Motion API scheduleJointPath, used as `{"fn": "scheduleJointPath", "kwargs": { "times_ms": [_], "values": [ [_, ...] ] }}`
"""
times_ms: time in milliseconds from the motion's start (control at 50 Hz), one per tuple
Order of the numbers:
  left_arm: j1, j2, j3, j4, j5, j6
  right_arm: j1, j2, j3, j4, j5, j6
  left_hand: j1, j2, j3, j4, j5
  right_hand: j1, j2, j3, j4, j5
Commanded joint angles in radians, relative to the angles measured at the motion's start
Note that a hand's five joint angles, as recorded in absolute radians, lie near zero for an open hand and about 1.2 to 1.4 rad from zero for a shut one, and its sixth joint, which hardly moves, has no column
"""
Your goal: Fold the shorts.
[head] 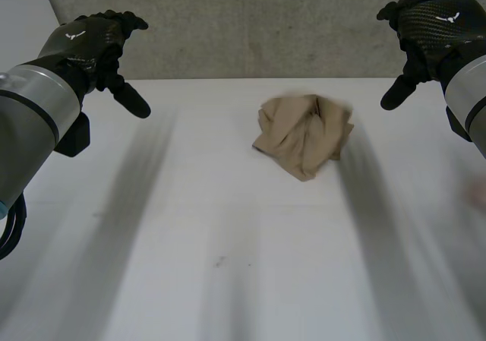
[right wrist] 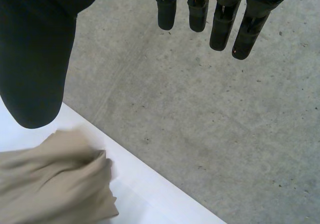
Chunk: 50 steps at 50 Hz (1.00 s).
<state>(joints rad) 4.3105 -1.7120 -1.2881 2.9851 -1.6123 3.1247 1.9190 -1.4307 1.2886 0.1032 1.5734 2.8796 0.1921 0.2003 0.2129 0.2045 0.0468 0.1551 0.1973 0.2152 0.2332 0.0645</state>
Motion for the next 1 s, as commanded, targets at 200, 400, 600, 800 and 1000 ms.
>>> {"fn": "scheduleJointPath", "kwargs": {
  "times_ms": [200, 400, 600, 800, 1000],
  "values": [
    [0.0, -0.012, 0.0, 0.002, 0.0, 0.0, 0.0, 0.003, 0.001, -0.003, -0.001, -0.002, -0.018, -0.026, -0.038, -0.03, -0.047, 0.019, -0.023, -0.041, -0.059, -0.064],
    [0.0, -0.026, 0.0, 0.012, 0.0, 0.0, -0.001, 0.093, 0.018, -0.074, -0.128, -0.097, -0.018, -0.026, -0.038, -0.03, -0.047, 0.019, -0.023, -0.041, -0.059, -0.064],
    [0.0, -0.077, -0.019, 0.064, -0.003, 0.003, 0.003, 0.324, -0.051, -0.288, -0.274, -0.56, -0.018, -0.026, -0.038, -0.03, -0.047, 0.019, -0.023, -0.041, -0.059, -0.064],
    [-0.002, -0.121, -0.016, 0.069, -0.003, 0.002, 0.014, 0.622, -0.225, -0.497, -0.45, -0.663, -0.018, -0.026, -0.038, -0.03, -0.047, 0.019, -0.023, -0.041, -0.059, -0.064],
    [-0.002, -0.138, -0.016, 0.069, -0.001, 0.002, 0.028, 0.831, -0.399, -0.493, -0.474, -0.776, -0.018, -0.026, -0.038, -0.03, -0.047, 0.019, -0.023, -0.041, -0.059, -0.064]
  ]
}}
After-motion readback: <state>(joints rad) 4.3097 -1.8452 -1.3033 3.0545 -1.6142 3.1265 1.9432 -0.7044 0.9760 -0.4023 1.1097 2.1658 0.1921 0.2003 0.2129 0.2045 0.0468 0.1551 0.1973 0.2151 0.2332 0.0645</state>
